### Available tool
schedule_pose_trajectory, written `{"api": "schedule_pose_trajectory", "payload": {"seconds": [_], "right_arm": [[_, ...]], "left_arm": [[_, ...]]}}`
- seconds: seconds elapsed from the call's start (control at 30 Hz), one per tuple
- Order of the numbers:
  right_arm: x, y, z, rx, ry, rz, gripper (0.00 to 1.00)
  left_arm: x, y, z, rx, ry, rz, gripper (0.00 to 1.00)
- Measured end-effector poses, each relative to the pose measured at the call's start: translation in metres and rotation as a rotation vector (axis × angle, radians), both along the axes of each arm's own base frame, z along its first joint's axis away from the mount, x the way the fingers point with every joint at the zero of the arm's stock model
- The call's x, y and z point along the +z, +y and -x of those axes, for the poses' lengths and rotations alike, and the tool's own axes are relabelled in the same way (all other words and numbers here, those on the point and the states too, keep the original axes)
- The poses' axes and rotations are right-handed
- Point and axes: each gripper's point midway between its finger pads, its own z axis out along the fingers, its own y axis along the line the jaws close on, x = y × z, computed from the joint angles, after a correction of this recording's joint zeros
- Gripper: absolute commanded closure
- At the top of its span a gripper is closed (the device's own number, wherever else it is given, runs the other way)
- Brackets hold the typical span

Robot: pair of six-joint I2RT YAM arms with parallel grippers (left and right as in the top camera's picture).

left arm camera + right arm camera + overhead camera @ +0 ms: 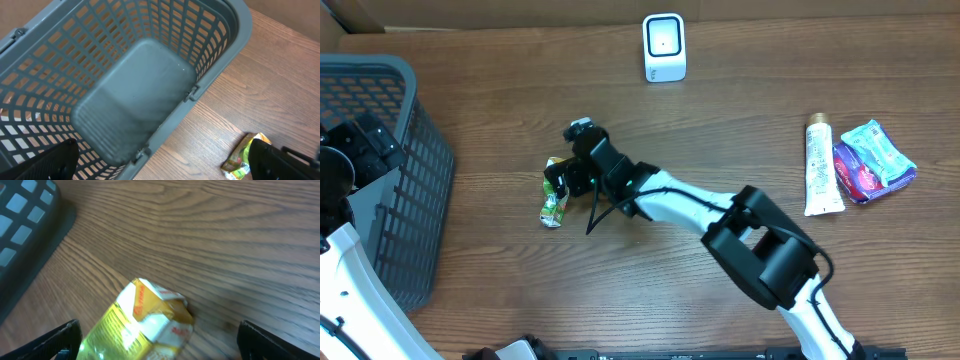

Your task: Scan the item barcode

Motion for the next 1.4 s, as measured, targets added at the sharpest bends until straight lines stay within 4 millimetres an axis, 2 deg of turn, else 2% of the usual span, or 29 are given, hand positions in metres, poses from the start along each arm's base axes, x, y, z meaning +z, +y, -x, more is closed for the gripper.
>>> {"api": "schedule_pose_trajectory", "payload": {"seconds": [0.2,0.3,0.33,0.37,0.63,0.87,1.03,1.13,1.4], "right_arm": [[-0.005,0.016,0.007,-0.002,-0.067,0.014,0.16],[-0.006,0.015,0.006,-0.013,-0.077,0.029,0.3],[-0.006,0.015,0.006,-0.015,-0.077,0.03,0.4],[-0.005,0.014,0.005,-0.019,-0.079,0.033,0.46],[-0.01,-0.001,-0.004,-0.081,-0.077,0.111,0.8],[-0.01,-0.011,-0.006,-0.1,-0.055,0.154,0.85],[-0.01,-0.015,-0.002,-0.074,-0.011,0.164,0.94],[-0.01,-0.026,0.003,-0.074,0.027,0.208,0.96],[-0.023,-0.099,0.021,-0.115,0.205,0.412,0.96]], "left_arm": [[0.0,0.0,0.0,0.0,0.0,0.0,0.0],[0.0,0.0,0.0,0.0,0.0,0.0,0.0],[0.0,0.0,0.0,0.0,0.0,0.0,0.0],[0.0,0.0,0.0,0.0,0.0,0.0,0.0],[0.0,0.0,0.0,0.0,0.0,0.0,0.0],[0.0,0.0,0.0,0.0,0.0,0.0,0.0],[0.0,0.0,0.0,0.0,0.0,0.0,0.0],[0.0,0.0,0.0,0.0,0.0,0.0,0.01],[0.0,0.0,0.0,0.0,0.0,0.0,0.01]]}}
